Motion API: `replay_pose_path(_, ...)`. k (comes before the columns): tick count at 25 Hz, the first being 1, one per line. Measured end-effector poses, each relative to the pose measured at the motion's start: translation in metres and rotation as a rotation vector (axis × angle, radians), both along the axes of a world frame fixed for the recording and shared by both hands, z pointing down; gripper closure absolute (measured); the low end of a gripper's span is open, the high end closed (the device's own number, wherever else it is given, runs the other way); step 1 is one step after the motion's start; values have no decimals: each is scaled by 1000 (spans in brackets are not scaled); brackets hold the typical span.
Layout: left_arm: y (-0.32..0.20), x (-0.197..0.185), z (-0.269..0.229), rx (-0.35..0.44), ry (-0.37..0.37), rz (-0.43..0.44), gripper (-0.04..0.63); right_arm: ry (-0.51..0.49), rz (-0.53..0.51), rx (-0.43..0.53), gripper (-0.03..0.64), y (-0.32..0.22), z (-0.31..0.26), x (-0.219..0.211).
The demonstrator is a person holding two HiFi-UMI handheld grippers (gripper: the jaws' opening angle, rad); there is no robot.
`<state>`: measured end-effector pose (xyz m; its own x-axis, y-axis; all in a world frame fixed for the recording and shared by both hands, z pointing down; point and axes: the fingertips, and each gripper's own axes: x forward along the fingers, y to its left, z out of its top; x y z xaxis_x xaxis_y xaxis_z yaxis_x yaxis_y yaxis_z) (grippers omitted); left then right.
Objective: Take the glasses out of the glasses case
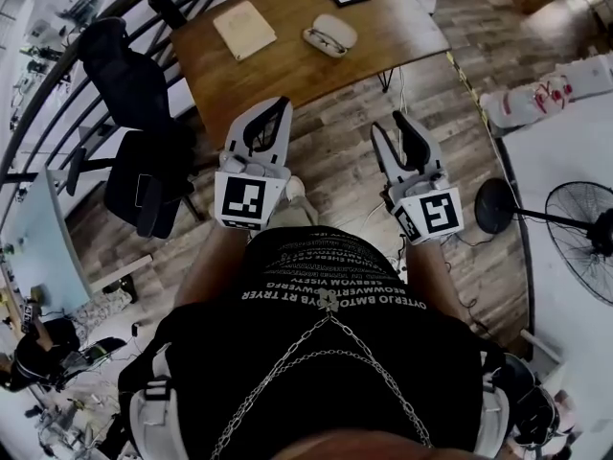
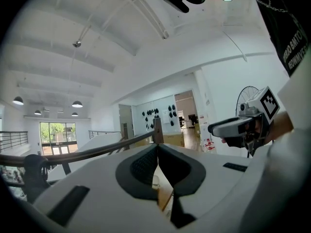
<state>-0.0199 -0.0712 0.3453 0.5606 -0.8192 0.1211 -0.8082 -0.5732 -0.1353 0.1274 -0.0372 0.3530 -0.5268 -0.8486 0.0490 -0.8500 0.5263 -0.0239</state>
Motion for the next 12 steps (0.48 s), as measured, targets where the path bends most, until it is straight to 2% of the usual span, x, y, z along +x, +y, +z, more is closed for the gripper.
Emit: replay_pose_path(12,-63,3,8,-37,-28,47,566,-14,18,-24,474,-62,4,-6)
